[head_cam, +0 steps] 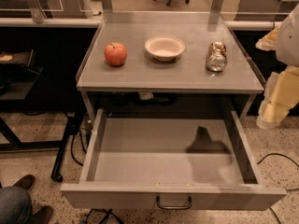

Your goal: Place apple into top drawer

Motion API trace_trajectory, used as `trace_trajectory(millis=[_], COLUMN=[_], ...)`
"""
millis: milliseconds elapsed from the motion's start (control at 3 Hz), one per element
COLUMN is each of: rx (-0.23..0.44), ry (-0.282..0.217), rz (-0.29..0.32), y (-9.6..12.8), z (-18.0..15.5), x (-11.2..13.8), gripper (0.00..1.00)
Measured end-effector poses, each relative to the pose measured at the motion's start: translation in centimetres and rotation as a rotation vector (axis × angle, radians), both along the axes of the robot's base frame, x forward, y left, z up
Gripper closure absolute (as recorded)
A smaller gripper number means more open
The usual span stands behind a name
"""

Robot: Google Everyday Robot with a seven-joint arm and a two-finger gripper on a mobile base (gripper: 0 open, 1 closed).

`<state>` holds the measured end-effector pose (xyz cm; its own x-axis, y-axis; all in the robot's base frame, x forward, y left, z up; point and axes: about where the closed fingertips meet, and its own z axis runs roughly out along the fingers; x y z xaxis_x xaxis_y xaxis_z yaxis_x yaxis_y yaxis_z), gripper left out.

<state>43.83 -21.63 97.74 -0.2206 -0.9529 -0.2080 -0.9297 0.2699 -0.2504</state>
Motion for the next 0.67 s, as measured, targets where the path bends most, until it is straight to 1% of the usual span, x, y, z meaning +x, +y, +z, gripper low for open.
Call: trace_trajectory(millis=[333,667], rx=[0.000,0.012], ry=[-0.005,-0.040], rz=[0.001,0.031], y=[0.1,2.3], z=[0.1,-0.2], x=[0.1,2.3], gripper=[0.00,0.00])
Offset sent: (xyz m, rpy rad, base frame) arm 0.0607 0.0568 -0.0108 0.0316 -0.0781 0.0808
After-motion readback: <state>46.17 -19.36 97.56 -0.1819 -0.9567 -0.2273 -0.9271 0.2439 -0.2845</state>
